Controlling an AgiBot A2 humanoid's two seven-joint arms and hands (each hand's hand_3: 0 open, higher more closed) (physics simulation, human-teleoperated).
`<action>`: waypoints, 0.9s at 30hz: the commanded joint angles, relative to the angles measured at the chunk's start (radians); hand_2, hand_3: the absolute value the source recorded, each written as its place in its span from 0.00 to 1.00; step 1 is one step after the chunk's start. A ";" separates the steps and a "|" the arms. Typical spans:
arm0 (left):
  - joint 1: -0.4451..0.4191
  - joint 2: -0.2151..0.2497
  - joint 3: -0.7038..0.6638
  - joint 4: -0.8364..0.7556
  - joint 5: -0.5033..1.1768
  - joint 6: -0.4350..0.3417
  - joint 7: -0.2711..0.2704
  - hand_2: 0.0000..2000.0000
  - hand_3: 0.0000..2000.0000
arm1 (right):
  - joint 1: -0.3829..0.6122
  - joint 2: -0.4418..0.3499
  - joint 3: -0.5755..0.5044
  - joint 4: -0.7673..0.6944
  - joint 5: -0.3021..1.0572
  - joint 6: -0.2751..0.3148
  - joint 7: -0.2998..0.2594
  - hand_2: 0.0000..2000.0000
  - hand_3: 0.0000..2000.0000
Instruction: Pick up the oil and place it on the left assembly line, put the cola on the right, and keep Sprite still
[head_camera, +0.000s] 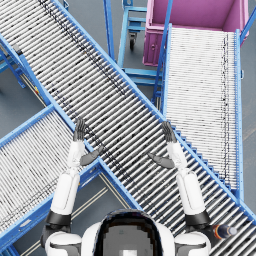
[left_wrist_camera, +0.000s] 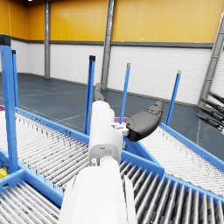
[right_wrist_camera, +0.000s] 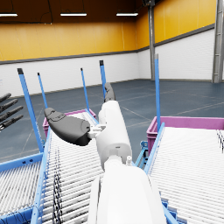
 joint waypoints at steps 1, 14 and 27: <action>0.000 0.000 0.000 0.000 0.000 0.000 0.000 0.00 0.00 | 0.000 0.000 0.000 0.000 0.000 0.000 0.000 0.00 0.00; 0.000 0.000 0.000 0.000 0.000 0.000 0.000 0.00 0.00 | 0.000 0.000 0.000 0.000 0.000 0.000 0.000 0.00 0.00; 0.000 0.000 0.000 0.000 0.000 0.000 0.000 0.00 0.00 | 0.000 0.000 0.000 0.000 0.000 0.000 0.000 0.00 0.00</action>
